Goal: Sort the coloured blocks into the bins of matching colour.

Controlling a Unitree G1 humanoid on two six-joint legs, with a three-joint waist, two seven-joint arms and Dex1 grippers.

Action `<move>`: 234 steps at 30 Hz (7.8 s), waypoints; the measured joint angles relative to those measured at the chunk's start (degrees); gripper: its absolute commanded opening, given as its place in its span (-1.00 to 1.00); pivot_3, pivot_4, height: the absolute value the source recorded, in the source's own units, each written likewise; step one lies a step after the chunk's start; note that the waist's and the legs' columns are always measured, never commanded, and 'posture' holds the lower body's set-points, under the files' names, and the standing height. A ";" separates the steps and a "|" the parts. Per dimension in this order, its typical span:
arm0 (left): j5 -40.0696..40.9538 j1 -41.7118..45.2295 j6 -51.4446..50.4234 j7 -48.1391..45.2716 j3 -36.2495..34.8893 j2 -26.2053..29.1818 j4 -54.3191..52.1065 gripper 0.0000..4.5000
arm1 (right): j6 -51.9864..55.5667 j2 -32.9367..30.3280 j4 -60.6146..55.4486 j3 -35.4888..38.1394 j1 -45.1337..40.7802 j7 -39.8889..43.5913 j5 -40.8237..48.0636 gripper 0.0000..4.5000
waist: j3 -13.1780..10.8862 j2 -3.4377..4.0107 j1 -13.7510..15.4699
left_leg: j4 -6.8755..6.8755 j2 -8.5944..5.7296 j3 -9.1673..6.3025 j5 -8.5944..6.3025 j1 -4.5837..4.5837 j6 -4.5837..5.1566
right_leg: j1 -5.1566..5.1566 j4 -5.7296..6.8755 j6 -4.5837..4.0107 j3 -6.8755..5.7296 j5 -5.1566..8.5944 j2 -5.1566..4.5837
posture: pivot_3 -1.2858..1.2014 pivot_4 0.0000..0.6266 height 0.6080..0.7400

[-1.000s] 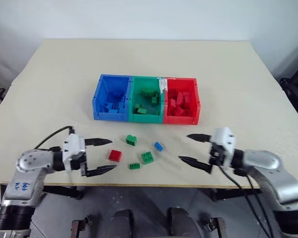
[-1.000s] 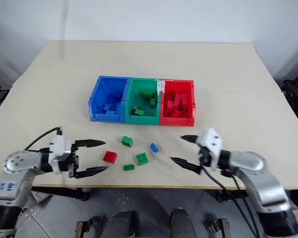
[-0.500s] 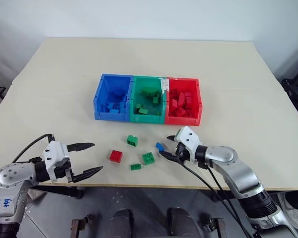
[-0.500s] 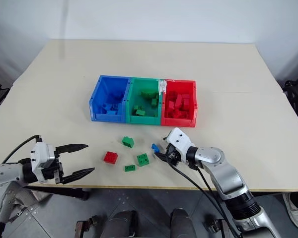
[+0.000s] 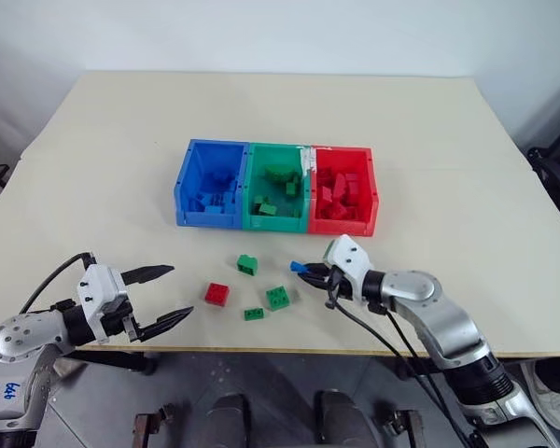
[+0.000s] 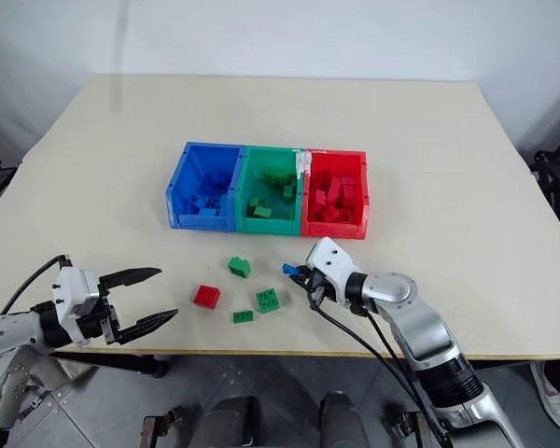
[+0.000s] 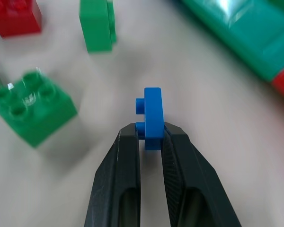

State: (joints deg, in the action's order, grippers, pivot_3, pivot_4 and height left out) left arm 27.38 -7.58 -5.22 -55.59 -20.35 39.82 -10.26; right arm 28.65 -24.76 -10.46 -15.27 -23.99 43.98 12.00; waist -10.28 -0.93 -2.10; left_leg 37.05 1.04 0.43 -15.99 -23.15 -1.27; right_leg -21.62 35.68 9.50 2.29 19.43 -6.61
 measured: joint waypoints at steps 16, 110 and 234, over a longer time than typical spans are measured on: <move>2.26 -9.23 -2.28 10.39 -8.82 -6.29 -5.87 1.00 | -11.53 25.43 44.22 -2.07 -39.37 -9.40 -7.51 -0.72 | 0.00 0.00 -1.36 | -0.11 0.18 0.15 -0.12 -0.05 -0.32 | -0.43 0.42 -0.39 -0.44 0.14 0.00 | 0.03 -0.52 1.00; -0.08 -1.63 2.68 1.09 -2.21 -1.30 4.01 1.00 | -19.91 9.45 50.94 8.54 -37.64 6.95 -5.14 0.98 | 0.01 -0.01 -1.29 | 0.17 0.92 1.78 -0.47 0.02 -0.58 | -0.97 0.85 -0.77 -1.98 0.03 -0.08 | 0.03 -0.52 1.00; -4.40 22.15 -2.81 -2.24 6.32 0.03 8.45 0.98 | -20.91 -15.91 -4.02 26.28 18.93 17.38 20.45 1.00 | -0.02 -0.01 1.60 | 0.68 0.89 1.71 -0.86 0.76 -0.09 | 0.14 0.20 -0.52 -1.89 -0.09 0.00 | 0.03 -0.52 1.00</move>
State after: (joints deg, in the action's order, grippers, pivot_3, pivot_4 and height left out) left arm 22.98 14.57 -8.03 -57.84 -14.02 39.85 -1.81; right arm 7.74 -40.67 -14.48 11.01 -5.06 61.36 32.45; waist -10.30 -0.93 -0.51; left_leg 37.73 1.93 2.14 -16.84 -22.39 -1.36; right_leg -21.48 35.88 8.98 0.41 19.34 -6.61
